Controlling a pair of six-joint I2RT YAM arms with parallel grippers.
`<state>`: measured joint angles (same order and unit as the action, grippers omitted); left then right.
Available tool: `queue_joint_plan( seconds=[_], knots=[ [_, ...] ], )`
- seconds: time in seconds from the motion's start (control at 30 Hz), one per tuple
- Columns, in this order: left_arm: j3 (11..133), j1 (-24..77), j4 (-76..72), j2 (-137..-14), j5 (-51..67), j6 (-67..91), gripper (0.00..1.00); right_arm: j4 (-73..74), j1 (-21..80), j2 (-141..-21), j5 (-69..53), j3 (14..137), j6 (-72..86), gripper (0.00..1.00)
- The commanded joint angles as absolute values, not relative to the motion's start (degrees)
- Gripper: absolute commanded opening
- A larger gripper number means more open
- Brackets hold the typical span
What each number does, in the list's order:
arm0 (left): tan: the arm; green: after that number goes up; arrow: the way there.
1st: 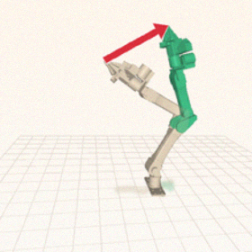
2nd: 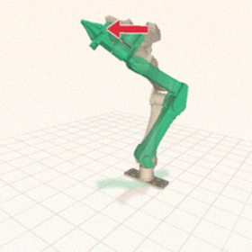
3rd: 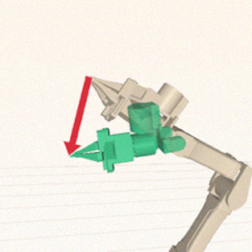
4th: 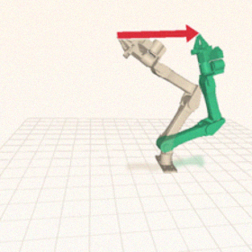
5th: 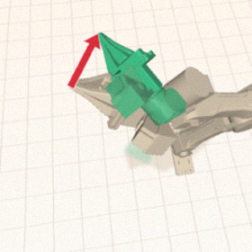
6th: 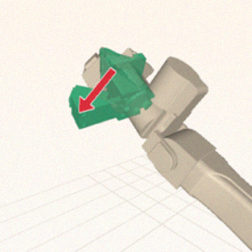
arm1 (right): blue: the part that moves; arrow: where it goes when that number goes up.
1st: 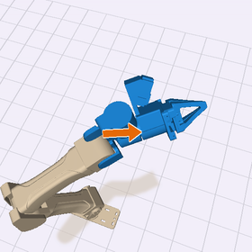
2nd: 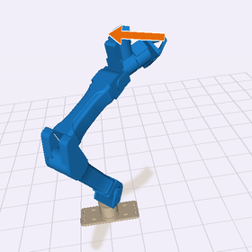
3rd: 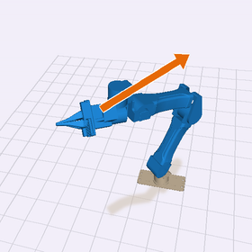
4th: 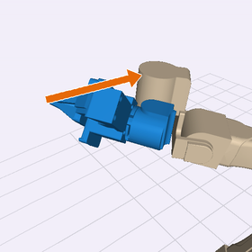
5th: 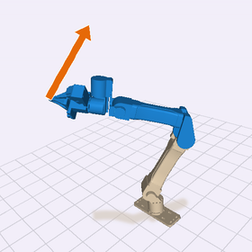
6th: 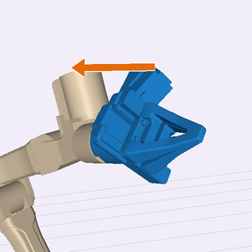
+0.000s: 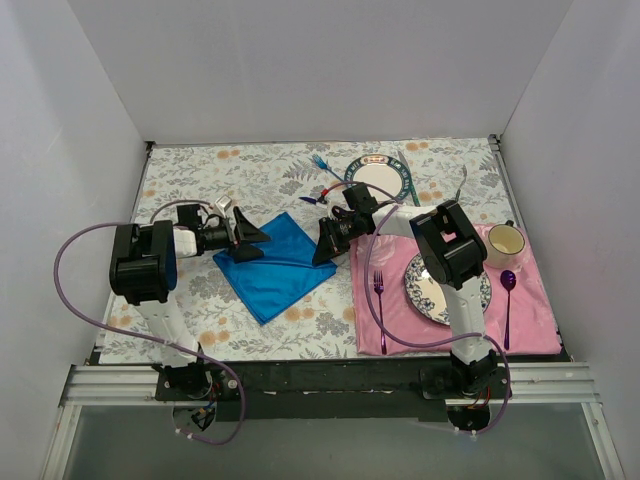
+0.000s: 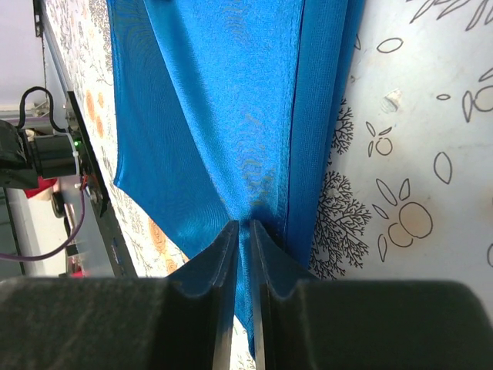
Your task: Fold the napkin into a case and place the utensils inside
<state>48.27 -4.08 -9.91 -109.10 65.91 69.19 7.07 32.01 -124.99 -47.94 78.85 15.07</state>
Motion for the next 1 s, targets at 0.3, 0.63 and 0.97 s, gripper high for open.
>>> queue_joint_plan(
  seconds=[0.3, 0.63, 0.97],
  knots=[
    [51.06, -10.99, 1.85, -110.39, 69.7, 57.39, 0.86, 8.26, 32.08, -126.21, -45.17, 78.83, 12.57, 0.19],
    [51.94, -10.99, 3.07, -110.83, 65.4, 56.43, 0.77, 2.56, 36.56, -120.59, -51.24, 83.32, 19.24, 0.41],
    [51.86, -10.99, 5.01, -110.92, 61.26, 54.93, 0.77, -7.81, 43.76, -125.32, -52.47, 89.29, 29.78, 0.81]
  ],
)
